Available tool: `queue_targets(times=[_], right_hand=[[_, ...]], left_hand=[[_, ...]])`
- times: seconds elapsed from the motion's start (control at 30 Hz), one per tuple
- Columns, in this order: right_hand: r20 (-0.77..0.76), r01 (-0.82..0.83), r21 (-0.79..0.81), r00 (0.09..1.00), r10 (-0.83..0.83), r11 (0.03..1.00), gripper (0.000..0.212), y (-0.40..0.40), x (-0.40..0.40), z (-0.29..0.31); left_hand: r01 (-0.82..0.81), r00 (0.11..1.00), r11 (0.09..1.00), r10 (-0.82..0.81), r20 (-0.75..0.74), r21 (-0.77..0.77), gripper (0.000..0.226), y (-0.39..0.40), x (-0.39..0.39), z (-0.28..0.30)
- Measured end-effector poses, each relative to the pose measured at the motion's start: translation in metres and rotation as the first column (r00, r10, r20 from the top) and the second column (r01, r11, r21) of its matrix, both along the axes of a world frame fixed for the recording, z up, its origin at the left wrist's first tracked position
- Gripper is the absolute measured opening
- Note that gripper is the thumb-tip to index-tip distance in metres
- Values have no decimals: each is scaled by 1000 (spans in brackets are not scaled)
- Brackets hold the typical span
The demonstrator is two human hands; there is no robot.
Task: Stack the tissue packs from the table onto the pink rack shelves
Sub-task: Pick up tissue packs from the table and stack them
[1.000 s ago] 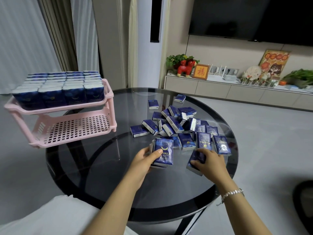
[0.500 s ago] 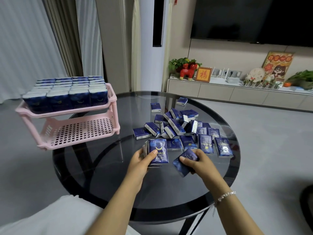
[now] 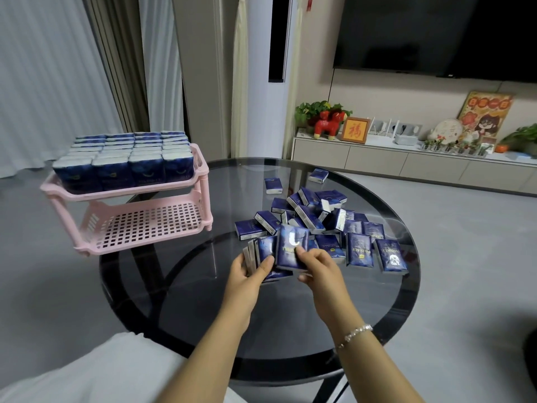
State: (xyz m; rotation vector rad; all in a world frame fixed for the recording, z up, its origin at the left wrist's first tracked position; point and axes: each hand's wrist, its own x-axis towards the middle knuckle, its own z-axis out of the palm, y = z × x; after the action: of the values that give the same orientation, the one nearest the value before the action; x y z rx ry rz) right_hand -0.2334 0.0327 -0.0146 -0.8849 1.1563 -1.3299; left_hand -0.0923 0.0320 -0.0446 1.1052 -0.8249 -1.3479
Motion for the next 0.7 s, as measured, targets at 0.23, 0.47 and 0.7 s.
queue_targets(times=[0.23, 0.47, 0.7], right_hand=[[-44, -125, -74, 992, 121, 989, 21, -1, 7, -4], [-76, -504, -17, 862, 501, 864, 53, -24, -6, 6], [-224, -730, 32, 660, 717, 683, 91, -46, 14, 17]], left_hand=[[48, 999, 999, -48, 23, -22, 108, -1, 5, 5], [115, 992, 993, -114, 45, -26, 92, -1, 26, 15], [309, 921, 950, -291, 259, -32, 98, 3, 73, 24]])
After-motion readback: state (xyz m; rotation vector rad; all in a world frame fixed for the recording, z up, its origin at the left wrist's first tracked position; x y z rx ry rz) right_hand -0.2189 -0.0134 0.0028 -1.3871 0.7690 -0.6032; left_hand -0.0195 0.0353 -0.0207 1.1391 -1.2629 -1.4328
